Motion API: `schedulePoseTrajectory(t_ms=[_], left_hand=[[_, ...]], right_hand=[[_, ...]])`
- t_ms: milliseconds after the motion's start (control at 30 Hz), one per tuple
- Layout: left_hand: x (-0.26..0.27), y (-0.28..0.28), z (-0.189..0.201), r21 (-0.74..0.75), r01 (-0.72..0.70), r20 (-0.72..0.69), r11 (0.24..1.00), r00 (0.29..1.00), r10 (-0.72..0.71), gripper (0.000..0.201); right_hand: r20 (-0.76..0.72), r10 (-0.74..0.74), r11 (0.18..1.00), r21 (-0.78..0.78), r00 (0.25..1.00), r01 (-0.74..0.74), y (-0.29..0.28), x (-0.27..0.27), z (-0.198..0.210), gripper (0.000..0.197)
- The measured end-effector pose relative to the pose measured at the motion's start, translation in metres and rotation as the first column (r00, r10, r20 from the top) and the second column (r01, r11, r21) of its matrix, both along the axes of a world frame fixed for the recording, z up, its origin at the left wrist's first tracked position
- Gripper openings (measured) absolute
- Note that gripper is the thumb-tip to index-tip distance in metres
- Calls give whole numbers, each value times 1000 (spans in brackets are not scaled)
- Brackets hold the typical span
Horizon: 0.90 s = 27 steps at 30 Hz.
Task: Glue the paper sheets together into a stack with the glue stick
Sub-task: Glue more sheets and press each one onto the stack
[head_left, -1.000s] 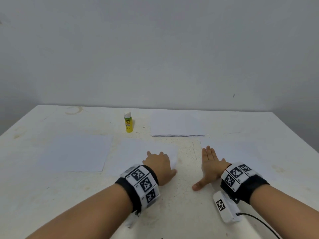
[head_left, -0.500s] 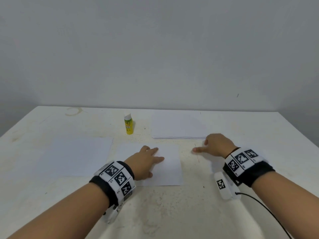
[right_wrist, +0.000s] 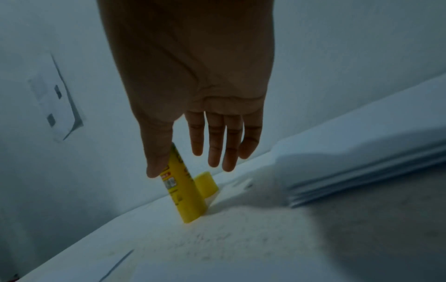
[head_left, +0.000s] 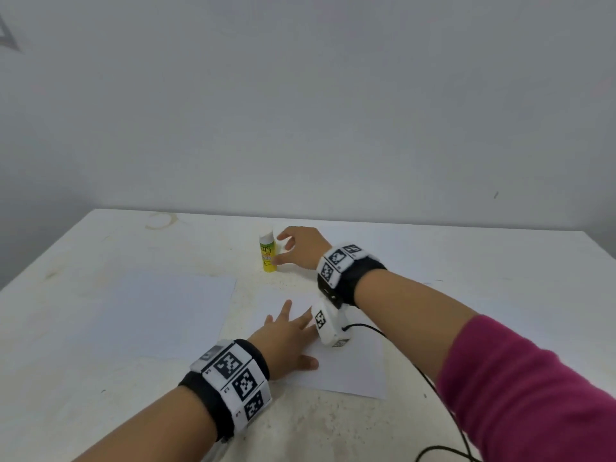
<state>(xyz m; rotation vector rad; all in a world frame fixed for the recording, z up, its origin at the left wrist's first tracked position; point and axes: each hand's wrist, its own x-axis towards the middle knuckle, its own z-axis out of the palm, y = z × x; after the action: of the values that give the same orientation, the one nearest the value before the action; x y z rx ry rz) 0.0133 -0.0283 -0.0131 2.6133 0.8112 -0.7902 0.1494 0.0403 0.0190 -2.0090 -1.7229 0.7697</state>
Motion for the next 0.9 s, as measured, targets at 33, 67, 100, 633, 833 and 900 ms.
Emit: schedulePoseTrajectory(t_ms=[33, 67, 100, 633, 833, 900], left_hand=[[0, 0, 0, -11, -4, -3, 1000, 1000, 4, 71], [0, 1, -1, -21, -10, -3, 1000, 1000, 10, 71], [0, 1, -1, -27, -17, -1, 999, 1000, 16, 71], [13, -14, -5, 129, -50, 24, 990, 999, 47, 74], [21, -16, -12, 184, -73, 15, 980, 997, 71, 75], [21, -17, -11, 201, -66, 13, 977, 998, 65, 75]], right_hand=[[0, -2, 1000, 0, 1000, 2, 7, -5, -2, 57], [13, 0, 1000, -3, 1000, 0, 13, -9, -4, 54], [32, 5, 1000, -8, 999, -5, 17, -12, -6, 51], [-176, -214, 969, 81, 961, 231, -116, 94, 16, 29], [9, -288, 945, 164, 958, 283, -139, 91, -8, 29], [79, -271, 950, 182, 959, 254, -135, 83, -11, 30]])
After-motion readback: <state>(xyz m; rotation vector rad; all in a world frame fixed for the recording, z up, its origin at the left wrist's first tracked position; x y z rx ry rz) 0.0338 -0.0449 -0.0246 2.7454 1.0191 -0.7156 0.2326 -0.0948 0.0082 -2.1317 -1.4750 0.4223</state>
